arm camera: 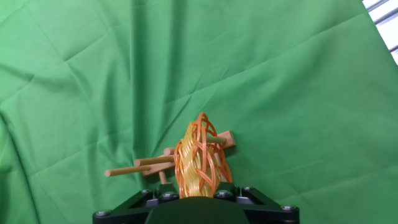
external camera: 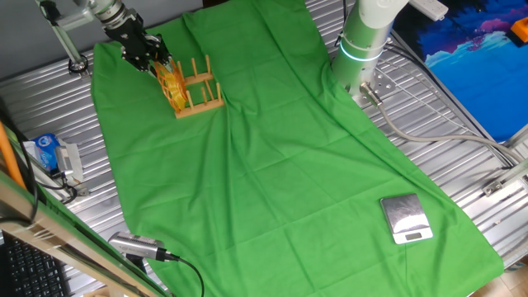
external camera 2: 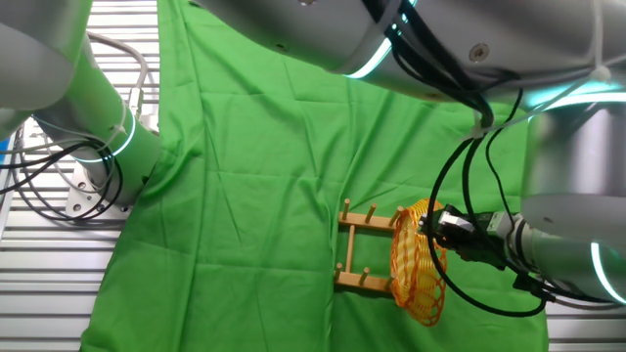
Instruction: Take the dish off the dish rack
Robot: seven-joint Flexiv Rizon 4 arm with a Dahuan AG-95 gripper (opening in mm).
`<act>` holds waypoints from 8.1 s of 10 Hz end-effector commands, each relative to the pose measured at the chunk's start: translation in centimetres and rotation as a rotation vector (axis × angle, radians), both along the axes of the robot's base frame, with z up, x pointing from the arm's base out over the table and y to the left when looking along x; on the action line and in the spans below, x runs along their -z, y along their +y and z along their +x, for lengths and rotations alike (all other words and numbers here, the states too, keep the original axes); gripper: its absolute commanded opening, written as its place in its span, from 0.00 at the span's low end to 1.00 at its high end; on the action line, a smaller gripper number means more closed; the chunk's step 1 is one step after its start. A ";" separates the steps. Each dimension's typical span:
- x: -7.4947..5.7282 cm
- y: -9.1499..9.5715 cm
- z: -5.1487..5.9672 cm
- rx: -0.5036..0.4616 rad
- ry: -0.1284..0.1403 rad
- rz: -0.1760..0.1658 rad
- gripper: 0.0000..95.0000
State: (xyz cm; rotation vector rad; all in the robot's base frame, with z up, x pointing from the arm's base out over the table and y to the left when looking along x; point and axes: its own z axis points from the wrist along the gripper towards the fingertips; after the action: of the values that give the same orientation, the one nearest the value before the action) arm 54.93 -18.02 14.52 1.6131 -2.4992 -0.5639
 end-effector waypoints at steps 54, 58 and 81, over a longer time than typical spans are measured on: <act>1.8 -0.9 -1.0 0.025 0.024 0.031 0.20; 1.8 -0.9 -1.0 0.035 0.027 0.034 0.20; -0.1 -0.6 -1.5 0.129 0.076 0.068 0.20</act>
State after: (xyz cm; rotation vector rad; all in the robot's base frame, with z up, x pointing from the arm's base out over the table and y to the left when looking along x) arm 53.44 -18.63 14.66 1.4300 -2.5675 -0.7207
